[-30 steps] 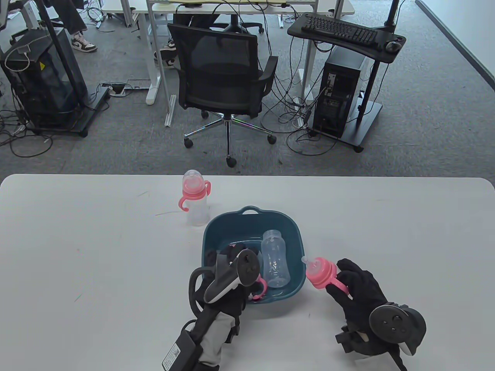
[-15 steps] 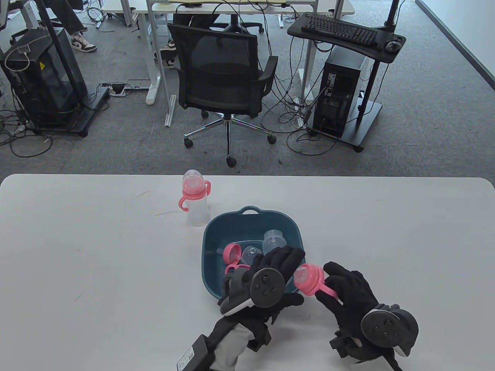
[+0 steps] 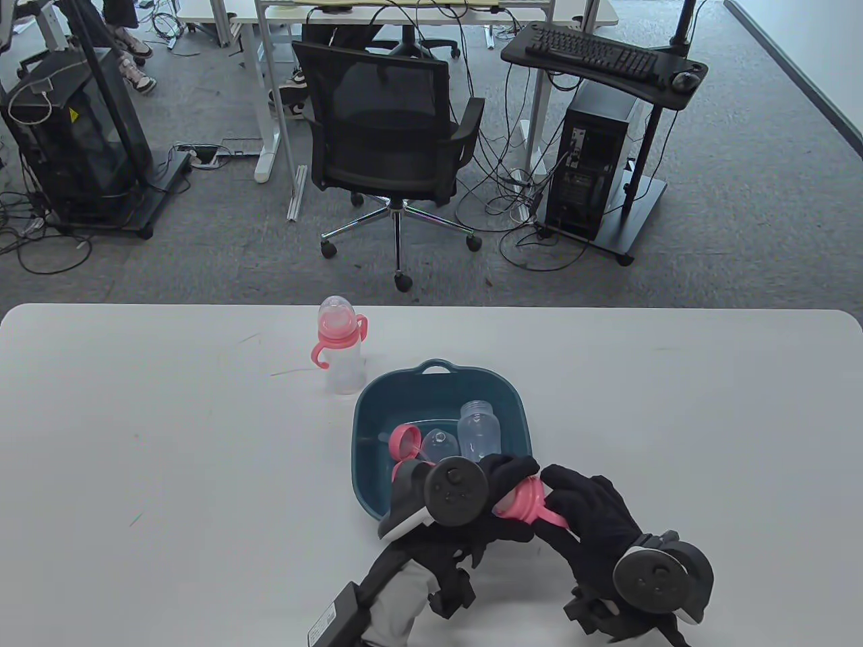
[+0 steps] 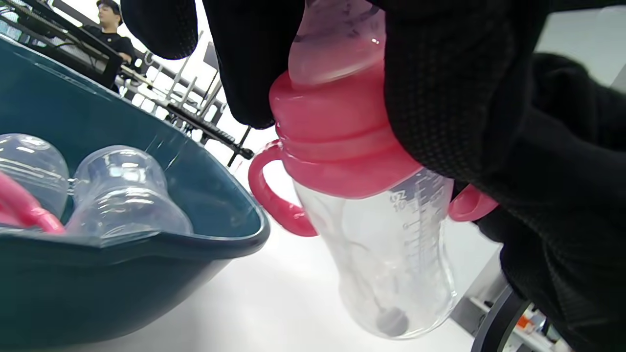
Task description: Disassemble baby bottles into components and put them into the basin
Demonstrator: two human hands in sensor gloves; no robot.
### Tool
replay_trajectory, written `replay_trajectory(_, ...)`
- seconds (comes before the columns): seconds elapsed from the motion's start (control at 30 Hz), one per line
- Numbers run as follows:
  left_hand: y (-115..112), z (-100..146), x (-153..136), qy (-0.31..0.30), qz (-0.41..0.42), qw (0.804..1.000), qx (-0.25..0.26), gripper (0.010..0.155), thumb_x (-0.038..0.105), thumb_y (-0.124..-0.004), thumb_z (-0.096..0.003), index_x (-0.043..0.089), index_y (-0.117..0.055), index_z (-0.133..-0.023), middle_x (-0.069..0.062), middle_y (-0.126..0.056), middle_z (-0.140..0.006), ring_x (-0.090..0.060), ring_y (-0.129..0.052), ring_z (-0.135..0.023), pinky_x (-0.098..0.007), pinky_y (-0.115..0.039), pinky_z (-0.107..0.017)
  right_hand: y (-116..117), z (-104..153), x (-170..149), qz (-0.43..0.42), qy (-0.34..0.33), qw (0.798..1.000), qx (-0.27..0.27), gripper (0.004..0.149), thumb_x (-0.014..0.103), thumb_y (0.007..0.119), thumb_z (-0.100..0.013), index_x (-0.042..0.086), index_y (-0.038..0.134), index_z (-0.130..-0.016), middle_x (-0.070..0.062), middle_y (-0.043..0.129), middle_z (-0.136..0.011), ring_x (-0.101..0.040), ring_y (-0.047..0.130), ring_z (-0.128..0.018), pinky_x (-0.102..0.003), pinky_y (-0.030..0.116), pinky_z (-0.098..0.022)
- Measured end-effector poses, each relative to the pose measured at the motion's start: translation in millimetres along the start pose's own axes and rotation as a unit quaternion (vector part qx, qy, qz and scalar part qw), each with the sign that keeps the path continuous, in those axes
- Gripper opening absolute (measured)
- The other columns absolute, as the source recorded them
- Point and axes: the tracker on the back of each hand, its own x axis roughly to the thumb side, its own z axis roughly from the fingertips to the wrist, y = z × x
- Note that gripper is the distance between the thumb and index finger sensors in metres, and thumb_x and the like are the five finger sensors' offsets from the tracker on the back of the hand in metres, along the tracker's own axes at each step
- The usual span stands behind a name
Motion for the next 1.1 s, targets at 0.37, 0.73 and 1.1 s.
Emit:
replay_trajectory(0.37,1.6,3.0,13.4,-0.018,-0.03,0.999,0.017,0.078,0.045,-0.099,-0.0327,0.039,-0.064,-0.102,0.001,-0.064,-0.107,-0.028,-0.084,-0.095,-0.056,-0.052,-0.078,5.7,-0.5,-12.9,0.06,0.024,0.995,0.075,0.104,0.047,0.092,-0.042,0.02,0.021,-0.114,-0.017,0.045,-0.118,-0.05,0.056,-0.103,-0.073,0.042,-0.07)
replay_trajectory(0.73,10.8,2.7,11.9,-0.016,0.025,0.999,-0.045,0.079,0.037,-0.096,-0.0396,0.042,-0.056,-0.106,0.004,-0.055,-0.114,-0.028,-0.075,-0.105,-0.057,-0.048,-0.078,3.2,-0.3,-13.3,0.043,0.019,0.998,0.051,0.094,0.046,0.095,-0.039,0.02,0.043,-0.111,-0.014,0.065,-0.108,-0.043,0.072,-0.093,-0.069,0.053,-0.067)
replay_trajectory(1.1,12.0,3.5,11.8,-0.007,0.024,0.999,-0.04,0.073,0.038,-0.094,-0.0392,0.04,-0.06,-0.105,-0.001,-0.058,-0.112,-0.03,-0.077,-0.103,-0.055,-0.048,-0.078,7.2,-1.0,-11.3,0.036,0.015,0.997,0.059,0.094,0.046,0.095,-0.039,0.016,0.043,-0.112,-0.017,0.063,-0.107,-0.044,0.071,-0.093,-0.069,0.054,-0.066)
